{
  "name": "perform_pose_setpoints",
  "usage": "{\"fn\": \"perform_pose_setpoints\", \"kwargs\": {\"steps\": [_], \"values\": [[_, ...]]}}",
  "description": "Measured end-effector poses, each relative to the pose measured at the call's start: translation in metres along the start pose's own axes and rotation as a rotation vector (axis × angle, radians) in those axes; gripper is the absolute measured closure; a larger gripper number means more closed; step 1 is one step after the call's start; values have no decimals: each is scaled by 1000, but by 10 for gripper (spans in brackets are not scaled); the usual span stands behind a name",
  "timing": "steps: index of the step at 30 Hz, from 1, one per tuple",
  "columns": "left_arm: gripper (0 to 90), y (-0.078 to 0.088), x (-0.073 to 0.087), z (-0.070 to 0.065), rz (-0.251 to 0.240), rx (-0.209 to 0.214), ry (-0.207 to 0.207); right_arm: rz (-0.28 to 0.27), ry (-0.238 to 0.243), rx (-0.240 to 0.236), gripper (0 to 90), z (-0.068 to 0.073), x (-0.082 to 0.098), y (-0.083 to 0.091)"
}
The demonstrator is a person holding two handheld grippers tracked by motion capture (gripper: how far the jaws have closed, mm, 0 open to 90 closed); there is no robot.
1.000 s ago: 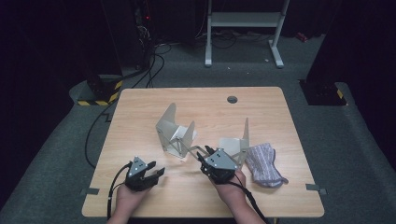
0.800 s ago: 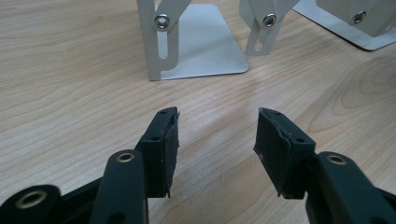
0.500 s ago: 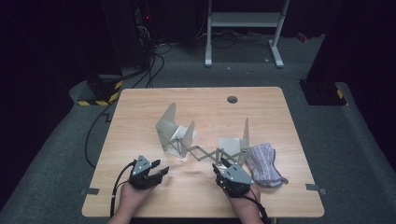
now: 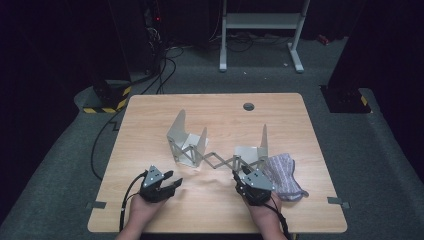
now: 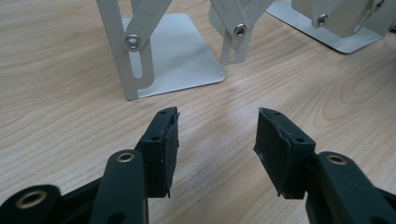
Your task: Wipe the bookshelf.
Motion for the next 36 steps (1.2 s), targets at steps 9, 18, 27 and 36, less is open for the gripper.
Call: {"fn": "perform_pose_setpoints", "kwargs": {"steps": [9, 18, 27, 36], "values": [[490, 0, 1, -1, 2, 7, -12, 30, -15, 34, 618, -17, -11, -27], [490, 2, 0, 2, -4, 3, -6, 70, -13, 73, 611, -35, -22, -55], [490, 2, 0, 3, -6, -1, 1, 98, -16, 113, 604, -52, -27, -72], [490, 2, 1, 4, -2, -5, -1, 98, -13, 114, 595, -57, -25, -64]]}}
Point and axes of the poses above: each handheld gripper's, and its own axes: y roughly backward along the jaws, x roughly out of its underside, z roughly to its left, the point moved 7 cm from there along -y, roughly forward along the jaws, and after that the axes turned 4 degrees about -z, right-handed, at the moved point
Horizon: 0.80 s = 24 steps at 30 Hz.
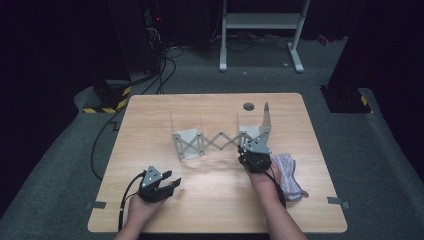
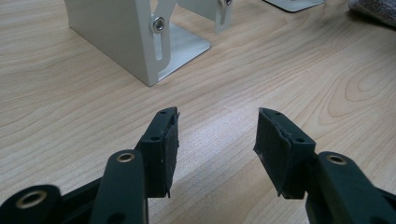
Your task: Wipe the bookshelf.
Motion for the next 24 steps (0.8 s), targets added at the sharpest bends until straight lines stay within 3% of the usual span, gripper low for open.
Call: {"fn": "perform_pose_setpoints", "kwargs": {"steps": [5, 10, 11, 12, 16, 24], "values": [[490, 0, 0, 0, 1, -3, 3, 6, -7, -5, 578, 0, -1, 1], [491, 0, 1, 3, 8, -15, 0, -57, 11, -23, 538, 3, -4, 32], [491, 0, 1, 3, 8, -15, 0, -57, 11, -23, 538, 3, -4, 32], [491, 1, 1, 3, 7, -15, 1, -62, 3, -34, 515, 2, -1, 46], [486, 2, -1, 4, 1, -25, 7, -70, -15, -17, 470, -7, 13, 71], [461, 0, -2, 5, 7, -33, 9, -49, -66, 43, 398, -36, 49, 101]]}}
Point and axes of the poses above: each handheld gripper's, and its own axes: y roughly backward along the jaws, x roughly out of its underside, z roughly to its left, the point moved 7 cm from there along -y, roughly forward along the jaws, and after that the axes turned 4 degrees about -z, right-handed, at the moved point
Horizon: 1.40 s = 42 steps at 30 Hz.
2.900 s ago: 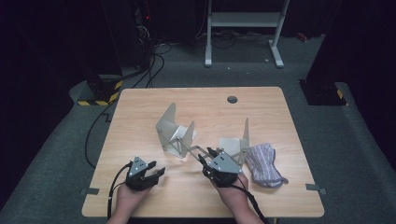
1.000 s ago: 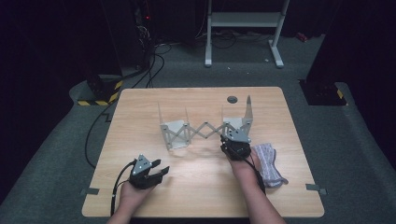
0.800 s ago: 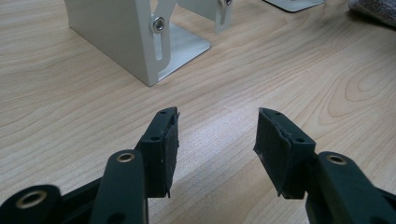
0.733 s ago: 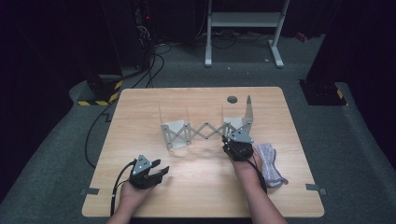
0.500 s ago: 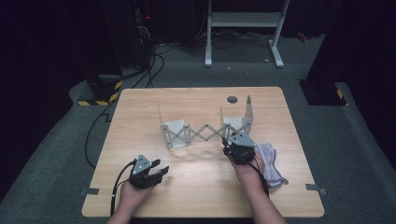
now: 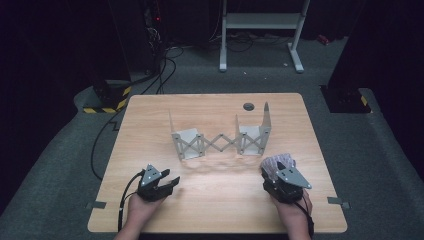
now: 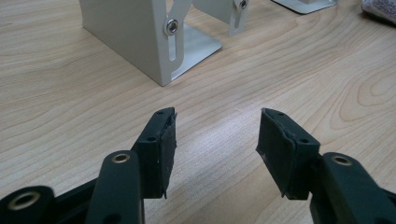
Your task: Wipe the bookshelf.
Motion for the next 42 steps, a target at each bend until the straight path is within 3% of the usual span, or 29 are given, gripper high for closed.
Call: {"fn": "perform_pose_setpoints", "kwargs": {"steps": [6, 10, 22, 31, 37, 42], "values": [[431, -2, 0, 1, 6, -12, 10, 40, -49, 56, 305, -28, 18, 7], [433, -2, 0, 3, 7, -20, 11, 47, -87, 78, 253, -39, 23, 8], [431, -3, 1, 3, 12, -15, 4, 192, -109, 38, 228, -41, 51, -22], [433, -3, 3, 1, 22, -17, -10, 270, -115, 4, 206, -37, 63, -42], [434, -4, 6, 2, 37, -22, -11, 273, -91, 2, 278, -34, 63, -42], [433, -4, 5, 1, 28, -25, -2, 266, -65, -13, 411, -29, 62, -41]]}}
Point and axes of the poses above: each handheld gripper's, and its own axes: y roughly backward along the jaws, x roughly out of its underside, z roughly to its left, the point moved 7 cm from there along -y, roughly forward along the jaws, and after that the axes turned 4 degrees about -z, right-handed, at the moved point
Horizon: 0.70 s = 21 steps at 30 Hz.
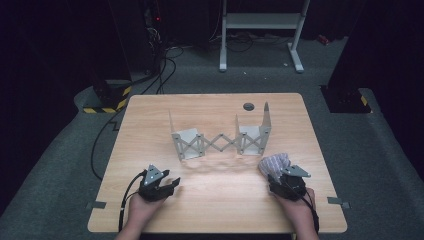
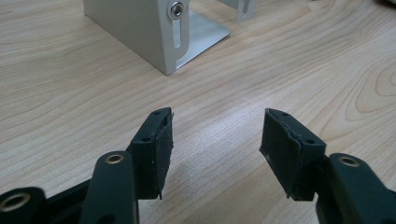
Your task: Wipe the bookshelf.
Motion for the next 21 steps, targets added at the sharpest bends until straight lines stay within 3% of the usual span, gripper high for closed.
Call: {"fn": "perform_pose_setpoints", "kwargs": {"steps": [9, 21], "values": [[426, 1, 0, 0, -3, 5, 6, -10, 53, 6, 570, 8, -3, 0], [428, 0, 2, 0, 3, 11, 7, -15, 32, -13, 595, 6, -3, 1]]}}
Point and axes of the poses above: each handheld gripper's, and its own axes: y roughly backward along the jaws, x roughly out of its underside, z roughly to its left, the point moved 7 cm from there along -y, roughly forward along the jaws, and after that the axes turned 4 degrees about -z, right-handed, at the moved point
